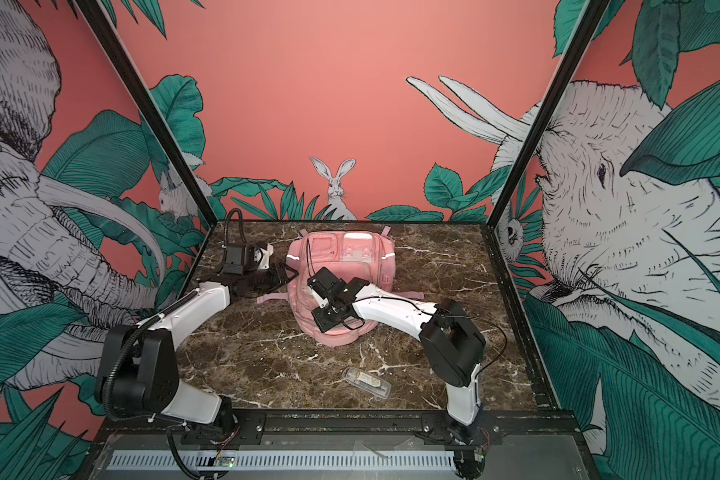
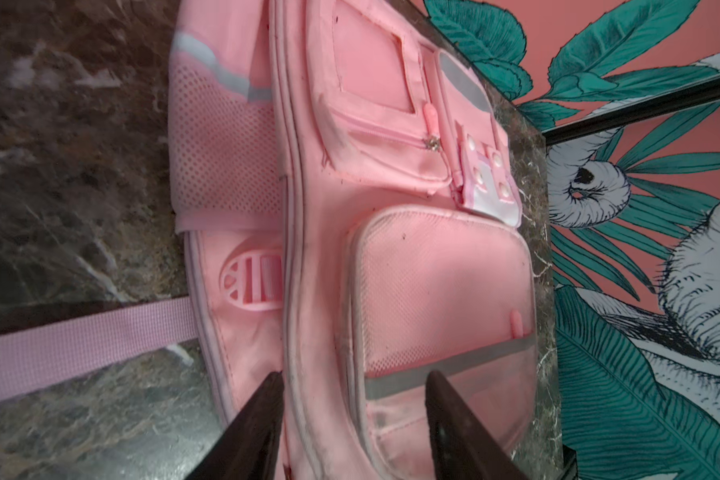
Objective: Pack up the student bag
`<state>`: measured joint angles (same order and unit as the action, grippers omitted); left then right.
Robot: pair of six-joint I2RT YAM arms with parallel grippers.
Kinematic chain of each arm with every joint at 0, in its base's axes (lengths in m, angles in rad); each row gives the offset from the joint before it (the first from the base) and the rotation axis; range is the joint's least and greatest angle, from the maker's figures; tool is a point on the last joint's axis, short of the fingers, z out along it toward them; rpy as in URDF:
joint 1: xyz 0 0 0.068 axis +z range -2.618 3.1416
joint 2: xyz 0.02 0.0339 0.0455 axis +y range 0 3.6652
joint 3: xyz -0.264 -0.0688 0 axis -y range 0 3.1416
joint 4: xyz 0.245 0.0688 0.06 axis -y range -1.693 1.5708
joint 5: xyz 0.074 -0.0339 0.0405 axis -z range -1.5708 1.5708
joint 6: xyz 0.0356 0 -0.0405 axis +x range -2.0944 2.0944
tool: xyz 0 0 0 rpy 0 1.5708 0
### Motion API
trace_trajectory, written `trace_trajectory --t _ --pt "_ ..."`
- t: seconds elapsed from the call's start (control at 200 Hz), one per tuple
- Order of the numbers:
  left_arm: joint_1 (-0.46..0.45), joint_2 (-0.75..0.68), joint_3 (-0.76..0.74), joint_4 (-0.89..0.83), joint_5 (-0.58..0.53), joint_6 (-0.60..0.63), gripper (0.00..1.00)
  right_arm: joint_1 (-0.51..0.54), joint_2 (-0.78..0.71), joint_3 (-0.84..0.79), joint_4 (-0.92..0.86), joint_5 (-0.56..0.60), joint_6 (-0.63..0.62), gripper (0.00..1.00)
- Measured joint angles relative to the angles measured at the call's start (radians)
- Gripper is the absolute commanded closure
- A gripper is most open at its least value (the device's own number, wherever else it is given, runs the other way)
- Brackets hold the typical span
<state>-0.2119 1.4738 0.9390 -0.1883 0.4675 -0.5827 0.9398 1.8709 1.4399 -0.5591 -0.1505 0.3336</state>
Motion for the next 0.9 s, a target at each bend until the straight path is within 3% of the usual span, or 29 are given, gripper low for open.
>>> trace_trajectory --t 0.41,0.7,0.81,0.9 --pt "-0.118 -0.101 -0.125 -0.001 -0.04 -0.055 0.38 0.003 0.002 0.014 -0.003 -0.004 -0.001 1.0" --pt "-0.205 -0.082 -0.145 0.03 -0.075 -0.099 0.38 0.003 0.012 0.035 -0.032 -0.005 0.0 1.0" --pt "-0.221 -0.047 -0.145 0.063 -0.083 -0.111 0.44 0.003 0.015 0.037 -0.04 -0.003 -0.001 1.0" --pt "-0.23 -0.014 -0.14 0.093 -0.085 -0.118 0.58 0.003 0.015 0.037 -0.046 0.0 0.005 1.0"
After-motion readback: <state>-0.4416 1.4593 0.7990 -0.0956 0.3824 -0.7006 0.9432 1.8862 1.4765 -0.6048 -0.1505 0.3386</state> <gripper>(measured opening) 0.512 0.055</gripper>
